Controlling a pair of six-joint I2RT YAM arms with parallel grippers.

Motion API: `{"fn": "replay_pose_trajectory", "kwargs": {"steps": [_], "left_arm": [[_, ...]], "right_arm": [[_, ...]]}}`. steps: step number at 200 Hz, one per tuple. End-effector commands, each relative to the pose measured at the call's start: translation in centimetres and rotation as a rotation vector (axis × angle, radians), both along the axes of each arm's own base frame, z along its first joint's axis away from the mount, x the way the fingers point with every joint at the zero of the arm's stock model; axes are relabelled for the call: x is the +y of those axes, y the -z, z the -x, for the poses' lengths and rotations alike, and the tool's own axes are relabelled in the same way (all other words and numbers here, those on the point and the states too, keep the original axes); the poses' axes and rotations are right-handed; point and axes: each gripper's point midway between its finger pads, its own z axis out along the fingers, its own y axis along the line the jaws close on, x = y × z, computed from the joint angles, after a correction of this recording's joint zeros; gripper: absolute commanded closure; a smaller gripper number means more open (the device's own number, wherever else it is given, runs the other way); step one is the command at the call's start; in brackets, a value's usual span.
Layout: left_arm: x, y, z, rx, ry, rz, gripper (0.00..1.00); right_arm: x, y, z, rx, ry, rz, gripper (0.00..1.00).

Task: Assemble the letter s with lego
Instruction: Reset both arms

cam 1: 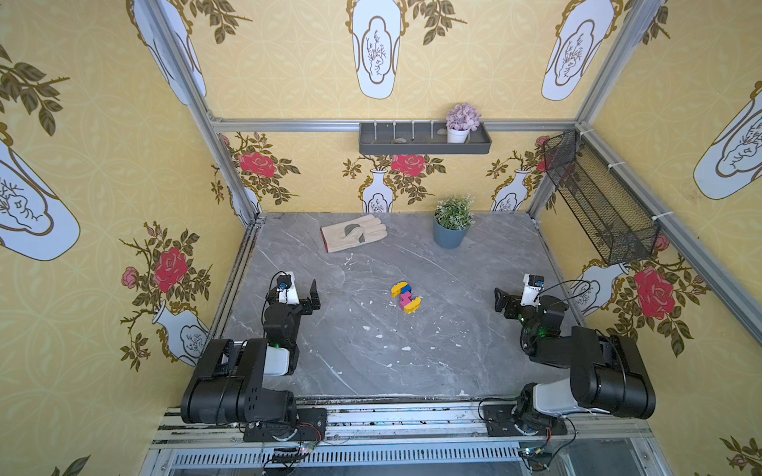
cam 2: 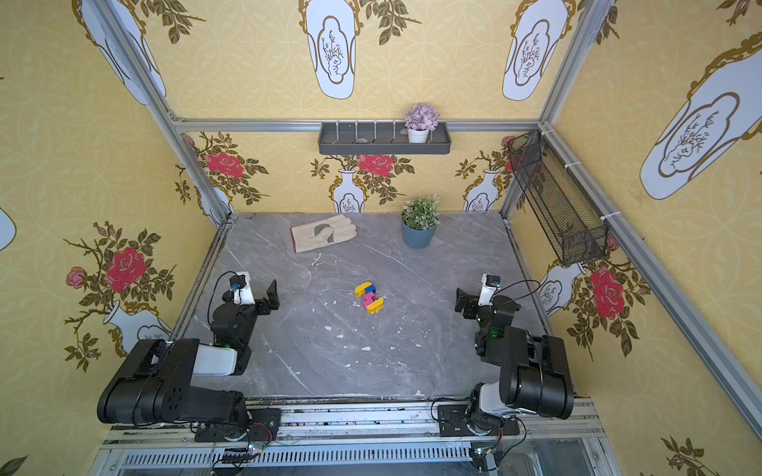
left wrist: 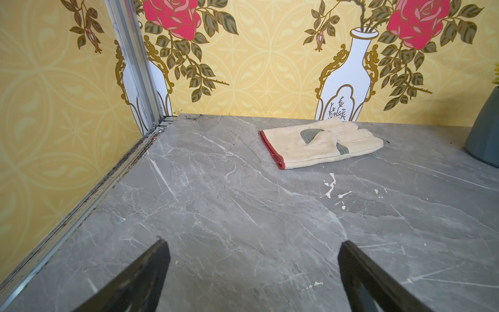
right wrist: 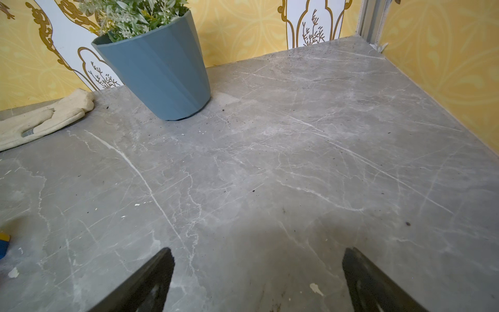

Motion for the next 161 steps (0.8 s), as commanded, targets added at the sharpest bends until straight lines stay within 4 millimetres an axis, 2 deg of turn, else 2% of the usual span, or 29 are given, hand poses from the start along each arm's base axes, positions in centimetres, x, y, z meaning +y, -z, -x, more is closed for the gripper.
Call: {"fn": "replay_pose_trajectory", "kwargs": {"steps": [1,110,161], "left_arm": [[0.23,-0.88,-0.02,-0.038,-0.013,0.005,0.01],[0.20,-0.91,-0.03,-0.038,-0.012,0.005,0.01],[0.23,-0.89,-0.03,-0.038,-0.013,0.004,0.01]], "right_arm": [[-0.14,-1.36,-0.47,-0.058,0.006,0.009,0.02],[-0.12,-0.93,-0.87,-0.038,0.010,0.013,0.02],[-0.09,-1.35,-0.56,-0.058,0.018,0.023,0.02]]}}
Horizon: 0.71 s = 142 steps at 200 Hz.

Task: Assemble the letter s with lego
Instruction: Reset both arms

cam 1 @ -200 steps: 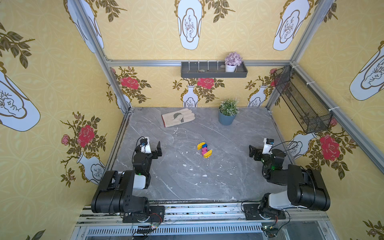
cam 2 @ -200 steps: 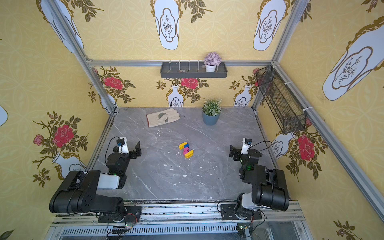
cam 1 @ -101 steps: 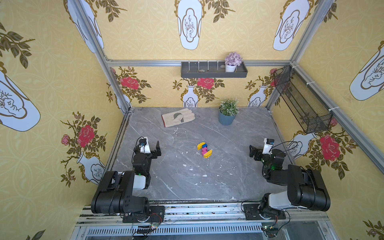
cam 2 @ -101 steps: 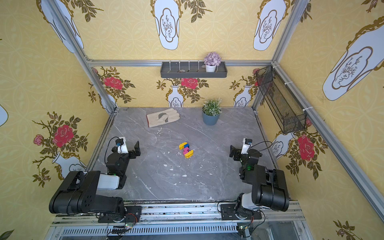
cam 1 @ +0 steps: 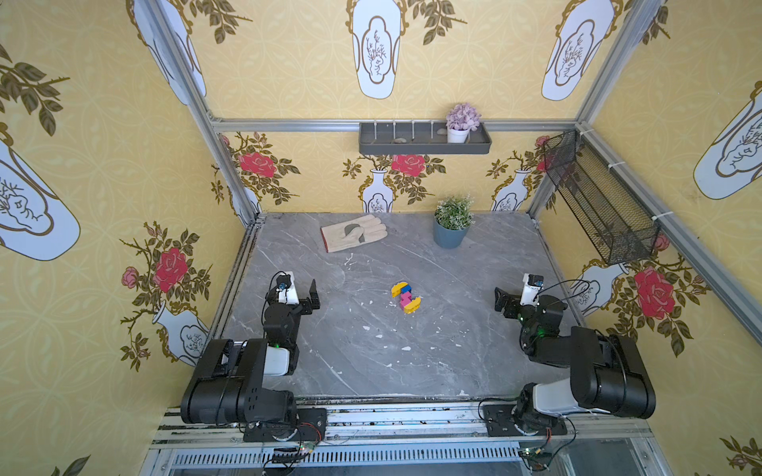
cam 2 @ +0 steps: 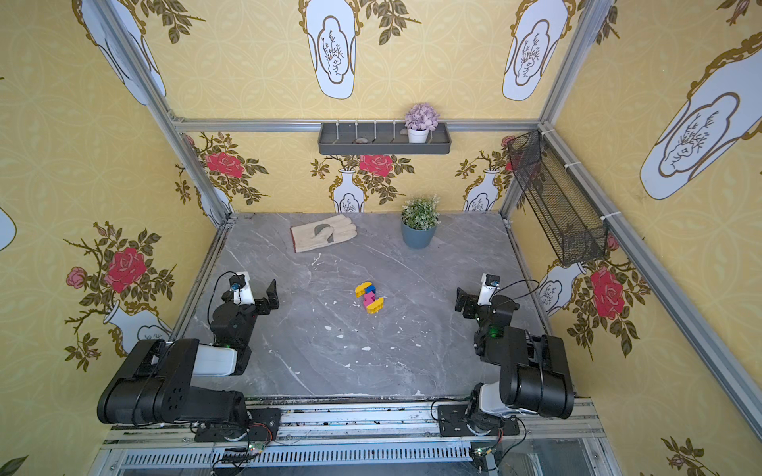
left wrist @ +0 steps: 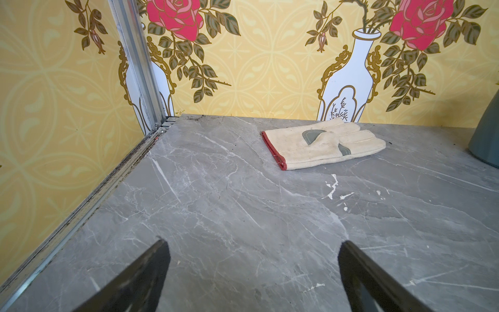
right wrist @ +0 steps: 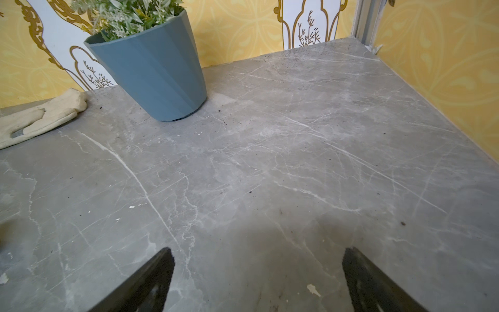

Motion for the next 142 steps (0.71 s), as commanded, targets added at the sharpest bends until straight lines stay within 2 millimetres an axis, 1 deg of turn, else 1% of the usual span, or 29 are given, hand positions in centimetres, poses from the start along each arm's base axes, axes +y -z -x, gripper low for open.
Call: {"fn": "replay_pose_trajectory", "kwargs": {"steps": [1,38,48,68,79,94,115,129,142], "left_arm": [[0.1,-0.8,0.0,-0.036,-0.003,0.005,0.01],[0.0,-0.9,0.0,-0.037,-0.002,0.006,0.01],[0.0,-0.8,0.0,-0.036,-0.002,0.006,0.01],[0.0,-0.9,0.0,-0.037,-0.001,0.006,0.01],[0.0,-0.8,0.0,-0.036,-0.002,0.006,0.01],[0.0,-0.9,0.0,-0.037,-0.003,0.007,0.01],[0.0,-0.9,0.0,-0.038,-0.002,0.006,0.01],[0.0,-0.9,0.0,-0.038,-0.002,0.007,0.01],[0.0,-0.8,0.0,-0.036,-0.005,0.002,0.01]], "right_arm": [[-0.1,-1.3,-0.5,-0.057,0.007,0.012,0.02],[-0.3,-1.3,-0.4,-0.058,0.007,0.001,0.02],[-0.3,-1.7,-0.4,-0.065,0.001,0.007,0.02],[0.5,-3.3,-0.2,-0.076,-0.028,0.023,0.02],[0.4,-3.5,-0.2,-0.082,-0.024,0.024,0.02],[0.2,-2.9,-0.3,-0.072,-0.011,0.018,0.02],[-0.3,-1.3,-0.8,-0.042,0.014,0.006,0.02],[-1.1,-1.3,-0.5,-0.052,0.060,0.004,0.02],[-1.1,-1.2,-0.6,-0.051,0.060,0.004,0.02]]}}
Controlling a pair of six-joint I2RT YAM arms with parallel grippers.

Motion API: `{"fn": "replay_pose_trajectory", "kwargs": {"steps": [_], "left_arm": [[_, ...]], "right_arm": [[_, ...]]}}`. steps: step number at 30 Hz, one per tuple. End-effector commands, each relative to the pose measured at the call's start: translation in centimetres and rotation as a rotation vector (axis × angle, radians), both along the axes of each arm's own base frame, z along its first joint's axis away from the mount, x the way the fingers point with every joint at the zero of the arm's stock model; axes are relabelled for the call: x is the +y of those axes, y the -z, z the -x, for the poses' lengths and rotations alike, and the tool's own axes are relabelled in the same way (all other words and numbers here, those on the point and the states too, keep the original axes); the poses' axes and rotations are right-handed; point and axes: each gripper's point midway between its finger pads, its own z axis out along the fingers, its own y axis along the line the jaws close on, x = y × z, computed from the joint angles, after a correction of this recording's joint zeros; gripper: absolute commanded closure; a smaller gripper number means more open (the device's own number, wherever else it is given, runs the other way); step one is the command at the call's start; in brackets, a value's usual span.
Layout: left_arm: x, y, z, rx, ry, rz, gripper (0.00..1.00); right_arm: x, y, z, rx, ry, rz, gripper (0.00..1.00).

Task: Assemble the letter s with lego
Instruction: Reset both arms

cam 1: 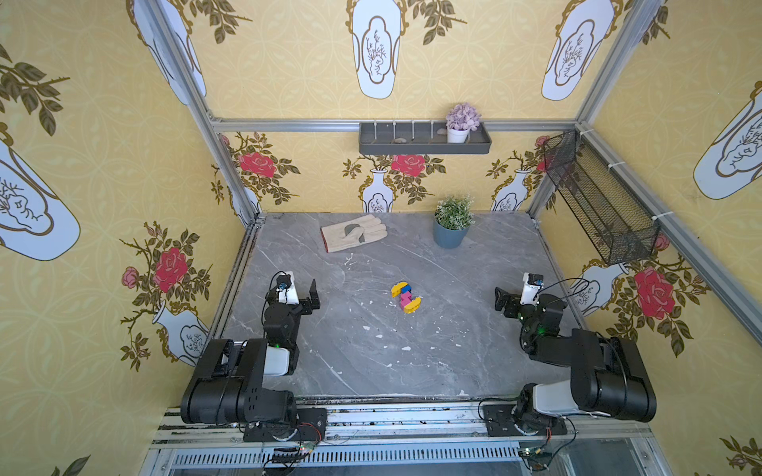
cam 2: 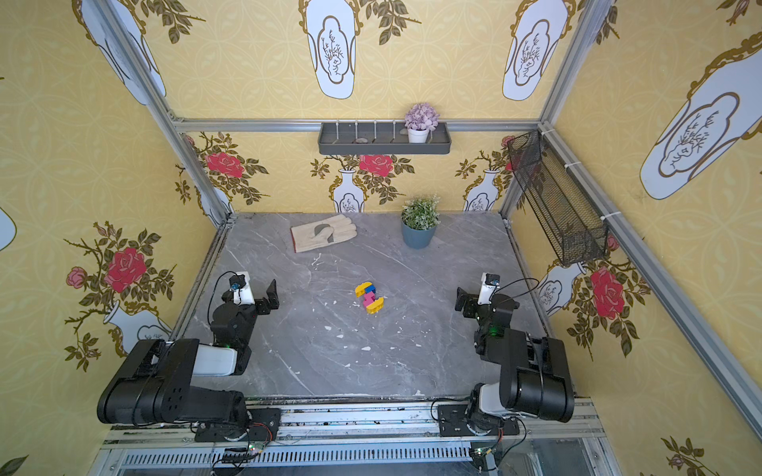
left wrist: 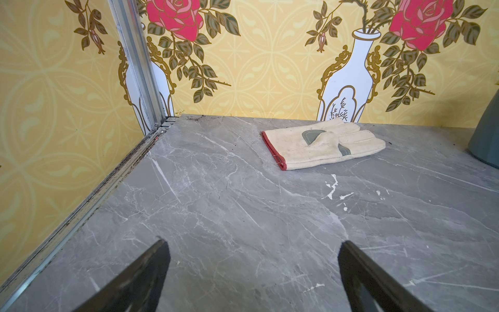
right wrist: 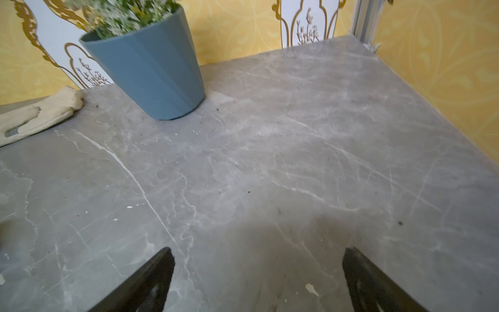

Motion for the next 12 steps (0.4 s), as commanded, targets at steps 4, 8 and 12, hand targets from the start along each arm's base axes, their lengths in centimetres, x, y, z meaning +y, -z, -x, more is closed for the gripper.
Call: {"fn": "replay_pose_trajectory", "kwargs": {"steps": [4,8,12], "left_arm": [[-0.09,-0.76,-0.09,-0.032,-0.003,-0.001,0.01],[-0.08,-0.55,-0.44,-0.019,-0.004,-0.004,0.01],[-0.10,-0.83,-0.09,-0.033,-0.004,-0.004,0.01]], "right_arm": [[-0.74,-1.68,-0.77,-0.076,0.039,0.006,0.02],[-0.70,-1.62,-0.75,-0.074,0.038,0.008,0.02],[-0.57,-1.63,-0.83,-0.074,0.036,0.013,0.02]]}}
